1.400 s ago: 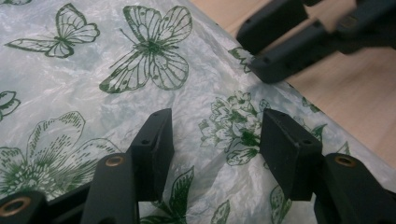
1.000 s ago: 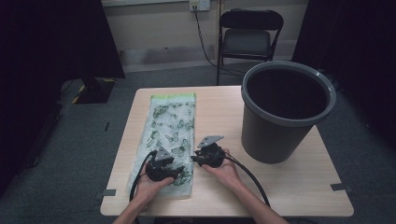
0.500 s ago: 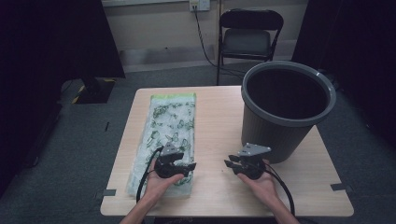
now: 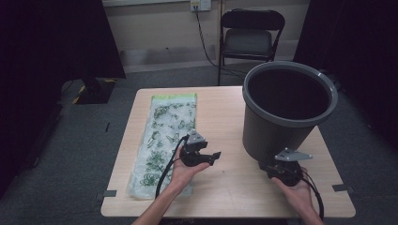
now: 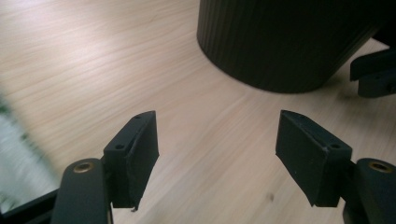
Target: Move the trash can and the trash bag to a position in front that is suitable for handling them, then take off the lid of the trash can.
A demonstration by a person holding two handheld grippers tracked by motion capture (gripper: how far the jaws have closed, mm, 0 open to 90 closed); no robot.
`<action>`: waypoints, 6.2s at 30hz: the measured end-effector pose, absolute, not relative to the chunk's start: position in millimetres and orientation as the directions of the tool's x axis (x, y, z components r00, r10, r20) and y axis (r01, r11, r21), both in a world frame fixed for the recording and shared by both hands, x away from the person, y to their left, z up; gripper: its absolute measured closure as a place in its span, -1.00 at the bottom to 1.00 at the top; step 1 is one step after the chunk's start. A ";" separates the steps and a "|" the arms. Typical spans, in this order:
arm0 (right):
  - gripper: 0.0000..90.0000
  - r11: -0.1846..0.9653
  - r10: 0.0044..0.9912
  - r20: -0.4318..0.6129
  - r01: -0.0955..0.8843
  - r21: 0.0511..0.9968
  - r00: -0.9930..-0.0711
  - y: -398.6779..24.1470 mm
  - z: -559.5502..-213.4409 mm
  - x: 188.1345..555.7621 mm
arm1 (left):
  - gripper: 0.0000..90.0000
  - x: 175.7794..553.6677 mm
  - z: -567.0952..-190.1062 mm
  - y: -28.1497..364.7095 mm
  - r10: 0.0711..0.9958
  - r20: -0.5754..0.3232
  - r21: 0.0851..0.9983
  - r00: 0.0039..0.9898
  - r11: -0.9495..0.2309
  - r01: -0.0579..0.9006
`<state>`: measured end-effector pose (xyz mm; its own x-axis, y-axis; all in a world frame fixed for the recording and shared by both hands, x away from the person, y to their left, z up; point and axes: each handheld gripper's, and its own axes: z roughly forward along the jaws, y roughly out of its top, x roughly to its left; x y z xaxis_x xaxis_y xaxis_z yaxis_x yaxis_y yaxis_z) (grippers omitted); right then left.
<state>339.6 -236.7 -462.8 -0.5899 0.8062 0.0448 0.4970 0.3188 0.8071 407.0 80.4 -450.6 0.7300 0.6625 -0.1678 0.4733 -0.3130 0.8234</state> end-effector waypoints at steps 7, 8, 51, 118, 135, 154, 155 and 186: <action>0.65 0.303 0.844 0.041 0.538 0.787 -0.535 -280.1 -463.5 339.7 | -0.34 421.3 -446.0 52.7 0.649 -0.134 0.815 0.749 -0.358 0.456; 0.63 0.317 0.859 0.022 0.566 0.761 -0.512 -297.1 -467.0 339.9 | -0.34 426.4 -445.6 45.9 0.654 -0.145 0.828 0.743 -0.331 0.452; 0.47 0.288 0.869 -0.003 0.503 0.815 -0.494 -296.2 -454.4 434.7 | 0.19 488.0 -442.2 86.2 0.738 -0.062 0.868 0.672 -0.293 0.401; -0.22 0.320 0.743 0.106 0.490 0.811 -0.661 -220.5 -415.8 434.0 | -0.51 413.4 -472.6 209.6 0.794 -0.077 0.745 0.603 -0.356 0.564; 0.06 0.257 0.778 0.098 0.456 0.852 -0.620 -232.0 -371.6 447.7 | -0.64 418.5 -489.6 198.5 0.778 0.012 0.640 0.628 -0.488 0.593; 0.11 0.274 0.777 0.035 0.387 0.880 -0.628 -230.4 -281.8 464.6 | -0.76 408.7 -500.8 200.1 0.792 0.007 0.729 0.611 -0.422 0.539; 0.11 0.276 0.776 0.030 0.381 0.882 -0.630 -229.2 -278.3 464.0 | -0.76 407.4 -500.9 200.5 0.793 0.004 0.725 0.609 -0.422 0.544; 0.65 0.520 0.574 0.013 0.377 0.766 -0.819 -168.9 -235.2 481.0 | -0.76 408.8 -500.9 201.4 0.786 0.013 0.729 0.618 -0.431 0.532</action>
<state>481.0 -168.9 -235.2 -0.8186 0.5742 0.0134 0.3773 0.5201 0.7663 408.8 201.4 -500.9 0.6183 0.7858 0.0130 0.5324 -0.4310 0.7285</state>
